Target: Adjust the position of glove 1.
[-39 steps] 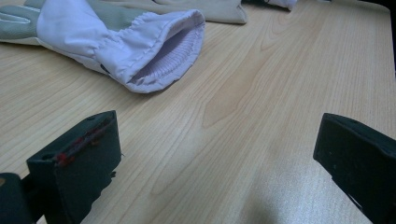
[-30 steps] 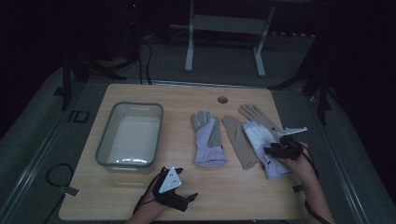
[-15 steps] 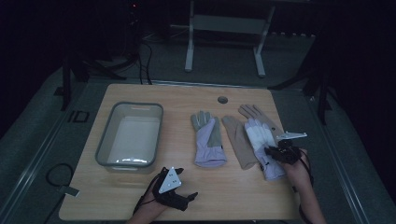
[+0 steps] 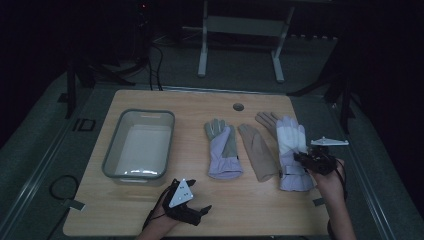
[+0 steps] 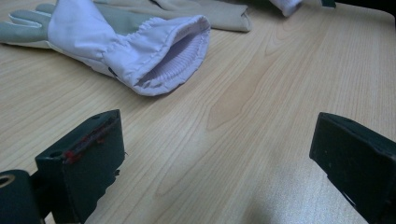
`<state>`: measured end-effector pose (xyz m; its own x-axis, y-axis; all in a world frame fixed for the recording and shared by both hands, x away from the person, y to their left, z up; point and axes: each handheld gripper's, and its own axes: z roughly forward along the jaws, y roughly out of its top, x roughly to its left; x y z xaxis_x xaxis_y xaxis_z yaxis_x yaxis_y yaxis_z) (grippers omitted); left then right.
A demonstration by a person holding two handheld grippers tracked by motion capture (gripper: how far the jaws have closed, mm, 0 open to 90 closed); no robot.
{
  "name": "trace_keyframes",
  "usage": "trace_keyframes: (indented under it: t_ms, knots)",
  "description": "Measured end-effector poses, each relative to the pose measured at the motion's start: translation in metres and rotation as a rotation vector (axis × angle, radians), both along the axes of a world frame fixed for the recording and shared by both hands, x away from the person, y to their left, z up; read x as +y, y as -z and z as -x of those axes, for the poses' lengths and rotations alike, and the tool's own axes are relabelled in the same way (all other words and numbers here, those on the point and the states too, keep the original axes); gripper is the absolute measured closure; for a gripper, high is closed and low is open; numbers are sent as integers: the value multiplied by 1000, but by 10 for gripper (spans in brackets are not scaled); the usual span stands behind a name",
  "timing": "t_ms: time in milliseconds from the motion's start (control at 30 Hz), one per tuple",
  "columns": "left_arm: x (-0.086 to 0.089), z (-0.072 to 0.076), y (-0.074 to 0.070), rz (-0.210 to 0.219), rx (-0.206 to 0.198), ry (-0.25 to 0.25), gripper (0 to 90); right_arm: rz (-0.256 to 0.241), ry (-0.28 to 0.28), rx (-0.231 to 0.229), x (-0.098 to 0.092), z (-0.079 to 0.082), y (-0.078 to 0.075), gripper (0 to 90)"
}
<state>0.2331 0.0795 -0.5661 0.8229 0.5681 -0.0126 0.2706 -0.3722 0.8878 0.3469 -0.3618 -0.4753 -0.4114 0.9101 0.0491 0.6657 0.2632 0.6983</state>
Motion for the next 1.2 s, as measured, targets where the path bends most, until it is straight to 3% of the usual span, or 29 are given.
trace_keyframes:
  t_ms: [300,600,733,967,1067,1200]
  knots:
    - [0,0,0,2,-5,-6,14,-7,37,-38,19,0,-38,797]
    - [-1,0,0,-7,-4,8,14,2,27,-67,48,-6,-67,796]
    - [-2,0,0,-11,2,12,14,8,31,-97,72,-10,-80,794]
    - [-2,-1,0,-19,6,16,14,-7,1,-90,106,-17,-87,794]
    - [-2,-1,0,-19,6,18,14,-19,-25,-76,128,-22,-85,793]
    - [-2,-1,0,-20,7,17,14,-29,-35,-62,145,-26,-83,793]
